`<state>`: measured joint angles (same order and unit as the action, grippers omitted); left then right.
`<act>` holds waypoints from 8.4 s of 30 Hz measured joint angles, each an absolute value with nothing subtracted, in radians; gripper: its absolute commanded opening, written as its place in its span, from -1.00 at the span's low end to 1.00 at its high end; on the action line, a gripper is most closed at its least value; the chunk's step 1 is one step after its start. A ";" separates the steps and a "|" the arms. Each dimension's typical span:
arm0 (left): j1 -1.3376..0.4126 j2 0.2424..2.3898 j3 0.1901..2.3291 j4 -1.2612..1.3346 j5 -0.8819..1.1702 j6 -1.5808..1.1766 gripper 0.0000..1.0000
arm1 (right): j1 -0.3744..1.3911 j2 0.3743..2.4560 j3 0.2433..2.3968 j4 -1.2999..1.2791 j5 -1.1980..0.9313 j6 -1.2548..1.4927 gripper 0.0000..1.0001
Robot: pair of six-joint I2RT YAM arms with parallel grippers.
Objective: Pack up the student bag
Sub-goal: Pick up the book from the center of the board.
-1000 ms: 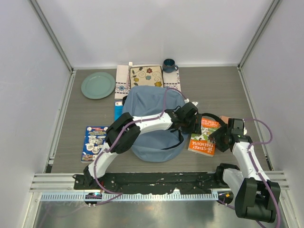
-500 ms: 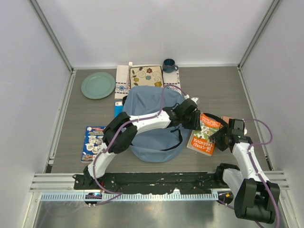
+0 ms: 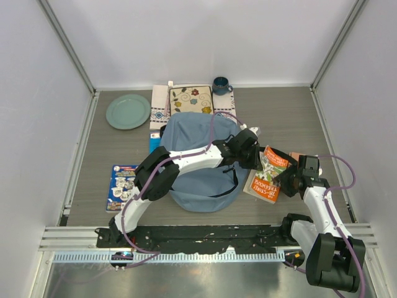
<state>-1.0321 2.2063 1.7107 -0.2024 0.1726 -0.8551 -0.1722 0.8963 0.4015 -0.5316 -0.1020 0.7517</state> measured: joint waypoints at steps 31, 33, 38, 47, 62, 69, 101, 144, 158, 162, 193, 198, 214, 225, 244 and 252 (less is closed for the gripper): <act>-0.962 1.728 1.560 -0.186 0.199 -0.776 -1.00 | -0.165 0.625 0.781 -0.723 -0.200 0.709 0.61; -0.947 1.695 1.520 -0.165 0.204 -0.776 -1.00 | -0.165 0.619 0.781 -0.691 -0.270 0.709 0.60; -0.924 1.652 1.419 -0.091 0.234 -0.778 -1.00 | -0.165 0.625 0.764 -0.547 -0.458 0.722 0.61; -0.887 1.563 1.298 0.029 0.298 -0.816 -1.00 | -0.165 0.662 0.703 -0.434 -0.595 0.739 0.61; -0.855 1.522 1.218 0.242 0.393 -0.902 -1.00 | -0.165 0.665 0.595 -0.160 -0.780 0.846 0.61; -0.851 1.539 1.214 0.322 0.424 -0.936 -1.00 | -0.165 0.700 0.592 -0.035 -0.855 0.902 0.35; -0.754 1.524 1.168 0.312 0.342 -0.918 0.83 | 0.011 0.771 0.540 0.385 -0.948 1.161 -0.98; -0.662 1.562 0.979 0.814 0.602 -1.201 0.82 | 0.076 0.852 0.606 0.429 -1.015 1.140 -0.99; -0.662 1.570 0.960 0.896 0.642 -1.256 -0.60 | 0.077 0.854 0.618 0.380 -1.008 1.111 -0.98; -0.663 1.573 0.961 0.905 0.652 -1.264 -0.89 | 0.077 0.853 0.629 0.307 -0.989 1.048 -0.92; -0.653 1.148 0.734 0.430 -0.073 -1.183 -1.00 | 0.366 0.664 0.437 0.143 -0.463 1.128 0.68; -0.657 1.162 0.706 0.478 -0.082 -1.226 -1.00 | 0.449 0.778 0.437 0.260 -0.412 1.183 0.69; -0.668 1.196 0.652 0.612 -0.075 -1.289 -1.00 | 0.619 1.003 0.438 0.548 -0.284 1.262 0.45; -0.669 1.178 0.624 0.669 -0.109 -1.329 -1.00 | 0.621 1.042 0.422 0.722 -0.243 1.293 0.04; -0.720 1.164 0.559 0.699 -0.183 -1.353 0.05 | 0.625 0.997 0.397 0.717 -0.205 1.296 -0.99; -0.753 1.124 0.788 0.107 -0.049 -0.967 0.75 | 0.630 0.636 0.529 0.025 0.144 1.067 -0.98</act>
